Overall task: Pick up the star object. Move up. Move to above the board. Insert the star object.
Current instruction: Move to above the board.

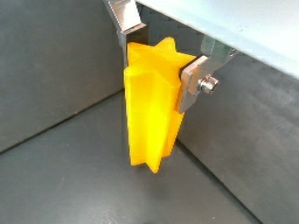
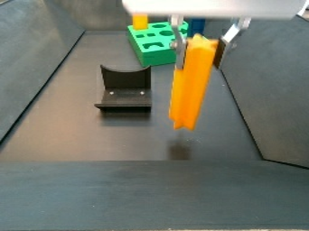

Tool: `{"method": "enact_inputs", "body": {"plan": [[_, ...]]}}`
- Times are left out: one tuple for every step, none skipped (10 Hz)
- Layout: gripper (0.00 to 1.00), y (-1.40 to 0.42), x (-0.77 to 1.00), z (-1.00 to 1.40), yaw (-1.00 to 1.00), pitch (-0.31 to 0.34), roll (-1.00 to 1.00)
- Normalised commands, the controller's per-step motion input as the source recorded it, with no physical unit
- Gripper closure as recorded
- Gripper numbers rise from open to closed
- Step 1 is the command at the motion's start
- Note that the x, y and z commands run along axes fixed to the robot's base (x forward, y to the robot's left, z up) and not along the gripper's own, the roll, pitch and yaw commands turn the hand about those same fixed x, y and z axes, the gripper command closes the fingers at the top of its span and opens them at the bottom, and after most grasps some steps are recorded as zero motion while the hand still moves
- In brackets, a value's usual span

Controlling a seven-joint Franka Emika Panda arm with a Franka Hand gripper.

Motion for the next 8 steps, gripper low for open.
{"method": "enact_inputs", "body": {"plan": [[1.0,0.24,-0.29,1.0,-0.03,-0.228,-0.11],[1.0,0.25,-0.3,1.0,-0.03,-0.216,-0.11],[1.0,0.2,-0.28,1.0,-0.05,-0.181,-0.11],[1.0,0.18,-0.25,1.0,-0.04,-0.133,-0.08],[1.0,0.17,-0.24,1.0,-0.04,-0.088,-0.07],[1.0,0.15,-0.2,1.0,-0.04,-0.013,-0.03],[1.0,0.13,-0.18,1.0,-0.03,0.032,0.01],[1.0,0.1,-0.14,0.93,-0.03,0.05,0.01]]}}
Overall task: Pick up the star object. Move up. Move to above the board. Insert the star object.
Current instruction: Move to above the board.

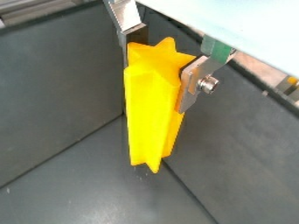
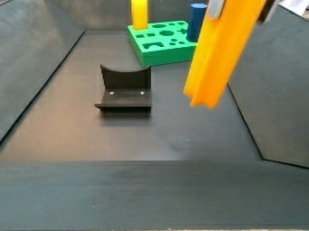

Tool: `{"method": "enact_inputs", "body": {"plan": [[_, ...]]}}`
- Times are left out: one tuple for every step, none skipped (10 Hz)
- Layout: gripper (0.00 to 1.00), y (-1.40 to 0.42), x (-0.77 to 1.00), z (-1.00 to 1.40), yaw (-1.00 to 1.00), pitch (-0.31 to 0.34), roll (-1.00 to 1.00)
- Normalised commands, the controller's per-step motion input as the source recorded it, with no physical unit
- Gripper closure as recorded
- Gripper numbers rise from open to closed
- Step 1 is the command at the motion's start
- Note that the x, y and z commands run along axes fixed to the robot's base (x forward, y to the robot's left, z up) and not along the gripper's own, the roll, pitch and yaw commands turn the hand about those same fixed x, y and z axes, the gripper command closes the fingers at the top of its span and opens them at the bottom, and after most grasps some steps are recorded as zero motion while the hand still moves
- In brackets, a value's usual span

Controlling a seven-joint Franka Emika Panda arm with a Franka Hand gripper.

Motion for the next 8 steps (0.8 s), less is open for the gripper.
{"method": "enact_inputs", "body": {"plan": [[1.0,0.07,-0.09,0.78,-0.01,0.065,0.01],[1.0,0.05,-0.05,0.62,0.0,0.084,0.02],[1.0,0.03,-0.02,0.41,0.01,0.1,0.02],[1.0,0.02,-0.01,0.26,0.01,0.101,0.03],[1.0,-1.0,0.14,0.06,-0.53,0.751,0.11],[1.0,-1.0,0.15,0.04,-0.51,0.721,0.13],[1.0,-1.0,0.15,0.05,-0.29,0.538,0.13],[1.0,-1.0,0.15,0.05,-0.2,0.425,0.06]]}}
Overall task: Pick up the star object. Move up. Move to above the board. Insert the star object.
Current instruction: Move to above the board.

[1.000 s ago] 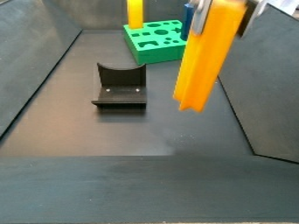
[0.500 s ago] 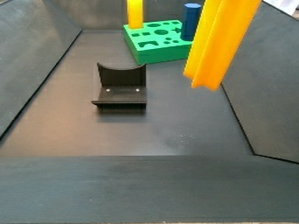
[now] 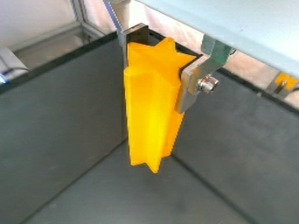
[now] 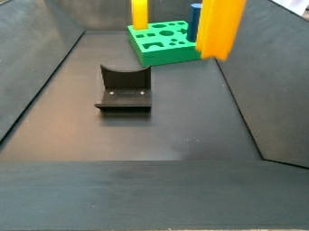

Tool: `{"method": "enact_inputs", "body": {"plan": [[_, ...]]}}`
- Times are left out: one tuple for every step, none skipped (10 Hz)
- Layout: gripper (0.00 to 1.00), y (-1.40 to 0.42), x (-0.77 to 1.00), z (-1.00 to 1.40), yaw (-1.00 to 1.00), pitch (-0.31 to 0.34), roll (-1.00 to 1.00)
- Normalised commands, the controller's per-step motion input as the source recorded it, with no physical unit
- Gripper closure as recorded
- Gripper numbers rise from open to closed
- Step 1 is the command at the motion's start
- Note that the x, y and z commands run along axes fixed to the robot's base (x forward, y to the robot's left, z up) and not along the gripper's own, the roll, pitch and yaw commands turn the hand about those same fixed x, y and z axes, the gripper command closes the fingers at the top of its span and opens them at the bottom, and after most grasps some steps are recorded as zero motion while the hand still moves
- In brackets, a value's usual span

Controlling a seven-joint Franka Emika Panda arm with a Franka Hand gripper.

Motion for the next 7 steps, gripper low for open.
{"method": "enact_inputs", "body": {"plan": [[1.0,-1.0,0.16,0.05,-0.04,0.227,0.01],[1.0,-1.0,0.16,0.05,-0.01,0.154,-0.01],[1.0,-1.0,0.16,0.05,0.0,0.113,-0.02],[1.0,-1.0,0.17,0.06,0.0,0.088,-0.02],[1.0,-1.0,0.17,0.06,0.01,0.082,-0.01],[1.0,-1.0,0.17,0.06,0.01,0.083,-0.02],[1.0,-1.0,0.18,0.06,0.01,0.094,0.0]]}}
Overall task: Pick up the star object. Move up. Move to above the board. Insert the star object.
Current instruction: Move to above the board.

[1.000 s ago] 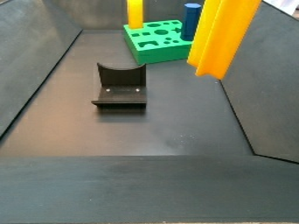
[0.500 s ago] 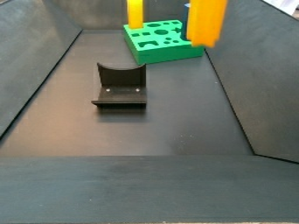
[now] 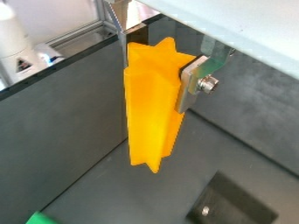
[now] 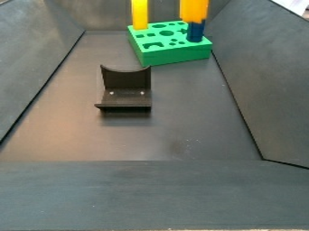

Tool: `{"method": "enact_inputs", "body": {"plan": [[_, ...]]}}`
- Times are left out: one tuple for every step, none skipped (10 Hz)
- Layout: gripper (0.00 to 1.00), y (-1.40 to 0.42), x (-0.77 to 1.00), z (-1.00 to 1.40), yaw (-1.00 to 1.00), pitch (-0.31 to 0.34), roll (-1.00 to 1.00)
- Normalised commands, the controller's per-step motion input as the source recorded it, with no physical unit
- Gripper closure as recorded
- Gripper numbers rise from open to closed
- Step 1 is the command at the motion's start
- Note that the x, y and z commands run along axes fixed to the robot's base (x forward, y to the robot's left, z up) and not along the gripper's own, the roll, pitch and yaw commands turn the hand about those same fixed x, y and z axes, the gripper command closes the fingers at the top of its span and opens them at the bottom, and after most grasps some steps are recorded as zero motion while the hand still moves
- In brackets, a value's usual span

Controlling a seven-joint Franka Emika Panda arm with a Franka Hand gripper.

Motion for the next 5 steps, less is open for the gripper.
{"method": "enact_inputs", "body": {"plan": [[1.0,-1.0,0.19,0.06,0.01,0.106,0.0],[1.0,-1.0,0.2,0.07,0.01,0.117,-0.01],[1.0,-1.0,0.21,0.07,0.01,0.123,0.0],[1.0,-1.0,0.22,0.07,0.01,0.126,0.0],[1.0,-1.0,0.24,0.08,0.01,0.128,0.0]]}}
